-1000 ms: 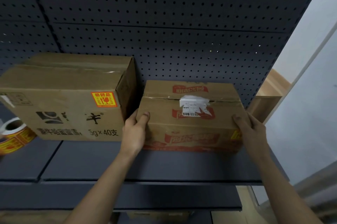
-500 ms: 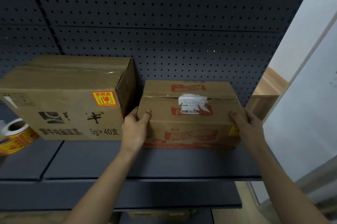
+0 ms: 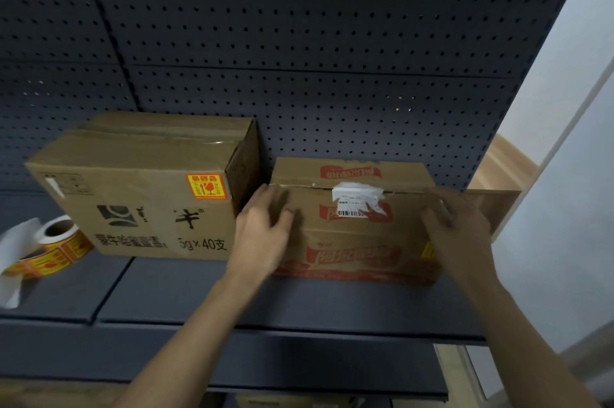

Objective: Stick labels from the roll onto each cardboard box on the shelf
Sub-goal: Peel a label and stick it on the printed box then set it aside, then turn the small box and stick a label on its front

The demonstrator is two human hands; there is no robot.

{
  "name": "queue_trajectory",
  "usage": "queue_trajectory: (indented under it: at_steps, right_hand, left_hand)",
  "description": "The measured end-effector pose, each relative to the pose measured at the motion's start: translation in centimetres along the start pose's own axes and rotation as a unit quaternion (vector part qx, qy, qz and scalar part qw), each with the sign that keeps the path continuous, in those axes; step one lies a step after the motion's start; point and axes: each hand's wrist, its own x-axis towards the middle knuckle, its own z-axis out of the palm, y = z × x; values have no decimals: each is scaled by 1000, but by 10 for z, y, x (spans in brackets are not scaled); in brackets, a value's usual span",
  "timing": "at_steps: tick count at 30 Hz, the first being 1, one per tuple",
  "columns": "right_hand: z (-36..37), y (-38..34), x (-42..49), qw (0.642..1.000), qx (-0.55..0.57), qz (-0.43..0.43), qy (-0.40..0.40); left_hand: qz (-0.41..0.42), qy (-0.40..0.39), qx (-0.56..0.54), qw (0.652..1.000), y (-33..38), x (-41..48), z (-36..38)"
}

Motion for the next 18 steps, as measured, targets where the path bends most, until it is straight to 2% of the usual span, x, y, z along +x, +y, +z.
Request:
queue_trajectory:
  at_steps: [5, 8, 12, 15, 18]
  right_hand:
    - [7, -40, 0, 984, -59, -150, -69]
    - [22, -69, -3, 975, -45, -170, -135]
    - [56, -110, -12, 957, 17, -235, -169]
    - [88, -143, -24, 941, 63, -277, -182]
    - [122, -179, -44, 918, 83, -313, -229]
  left_hand:
    - [92, -36, 110, 989, 3, -5, -18]
    - [116, -35, 162, 979, 7, -19, -40]
    - [104, 4, 206, 973, -3, -38, -80]
    - [53, 55, 240, 968, -25, -57, -117]
    - [2, 112, 297, 948, -49, -84, -161]
